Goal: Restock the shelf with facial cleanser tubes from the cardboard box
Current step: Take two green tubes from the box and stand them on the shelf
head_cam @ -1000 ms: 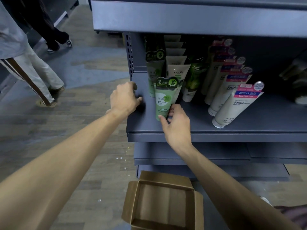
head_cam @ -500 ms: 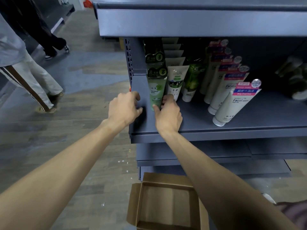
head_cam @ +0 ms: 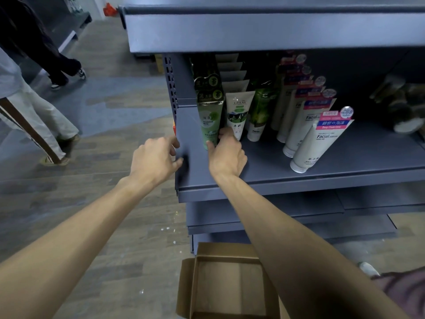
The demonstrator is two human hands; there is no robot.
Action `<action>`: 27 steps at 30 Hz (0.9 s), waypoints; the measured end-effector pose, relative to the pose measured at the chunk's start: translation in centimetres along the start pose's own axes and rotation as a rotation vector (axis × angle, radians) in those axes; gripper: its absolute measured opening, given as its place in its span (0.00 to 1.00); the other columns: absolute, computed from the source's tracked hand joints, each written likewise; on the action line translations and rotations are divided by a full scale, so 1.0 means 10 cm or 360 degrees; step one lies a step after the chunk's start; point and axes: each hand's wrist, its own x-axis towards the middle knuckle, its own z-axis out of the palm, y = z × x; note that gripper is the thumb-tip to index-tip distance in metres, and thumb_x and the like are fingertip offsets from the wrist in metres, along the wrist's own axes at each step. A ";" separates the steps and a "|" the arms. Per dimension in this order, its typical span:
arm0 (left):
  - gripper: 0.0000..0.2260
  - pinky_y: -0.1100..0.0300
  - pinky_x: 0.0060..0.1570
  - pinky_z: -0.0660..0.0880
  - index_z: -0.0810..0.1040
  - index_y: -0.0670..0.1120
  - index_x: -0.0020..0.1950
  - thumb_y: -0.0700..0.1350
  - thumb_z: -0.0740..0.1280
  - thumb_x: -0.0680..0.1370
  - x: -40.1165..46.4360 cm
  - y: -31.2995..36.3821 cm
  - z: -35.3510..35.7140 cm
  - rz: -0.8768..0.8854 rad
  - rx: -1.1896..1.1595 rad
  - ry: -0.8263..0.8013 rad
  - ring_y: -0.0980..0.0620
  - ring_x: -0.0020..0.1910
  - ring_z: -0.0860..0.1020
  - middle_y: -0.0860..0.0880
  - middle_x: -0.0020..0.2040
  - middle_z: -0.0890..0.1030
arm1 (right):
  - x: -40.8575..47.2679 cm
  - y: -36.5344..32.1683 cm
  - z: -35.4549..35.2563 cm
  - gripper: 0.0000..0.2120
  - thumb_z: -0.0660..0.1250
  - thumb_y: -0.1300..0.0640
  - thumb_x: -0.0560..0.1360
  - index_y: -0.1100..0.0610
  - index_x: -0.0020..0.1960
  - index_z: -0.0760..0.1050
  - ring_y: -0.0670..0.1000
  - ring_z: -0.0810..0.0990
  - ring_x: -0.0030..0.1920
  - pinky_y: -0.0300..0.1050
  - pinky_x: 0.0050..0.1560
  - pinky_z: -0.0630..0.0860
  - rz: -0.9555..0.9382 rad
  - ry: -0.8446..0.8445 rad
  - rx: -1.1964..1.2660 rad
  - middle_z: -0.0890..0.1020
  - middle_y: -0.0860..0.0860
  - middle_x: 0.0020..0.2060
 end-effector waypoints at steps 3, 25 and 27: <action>0.12 0.52 0.46 0.77 0.77 0.51 0.53 0.50 0.71 0.71 -0.02 0.01 0.00 0.0007 -0.0003 -0.0002 0.47 0.50 0.81 0.56 0.45 0.82 | 0.02 0.00 0.01 0.15 0.67 0.51 0.77 0.54 0.61 0.70 0.61 0.80 0.53 0.51 0.48 0.73 -0.0002 0.0002 -0.0010 0.82 0.54 0.53; 0.10 0.54 0.40 0.76 0.79 0.52 0.48 0.55 0.67 0.71 0.05 1.05 -0.27 0.0360 -0.0150 0.0537 0.44 0.43 0.82 0.55 0.37 0.82 | 0.41 0.18 -1.53 0.10 0.67 0.51 0.70 0.52 0.50 0.79 0.56 0.82 0.46 0.49 0.46 0.79 -0.0674 0.0044 -0.0167 0.84 0.52 0.43; 0.10 0.55 0.40 0.77 0.79 0.53 0.50 0.55 0.67 0.72 0.07 1.23 -0.31 0.0441 -0.0151 0.0486 0.45 0.43 0.81 0.55 0.38 0.82 | 0.56 0.21 -1.71 0.11 0.68 0.51 0.71 0.53 0.52 0.78 0.56 0.81 0.48 0.49 0.48 0.78 -0.0780 0.0059 -0.0244 0.84 0.52 0.46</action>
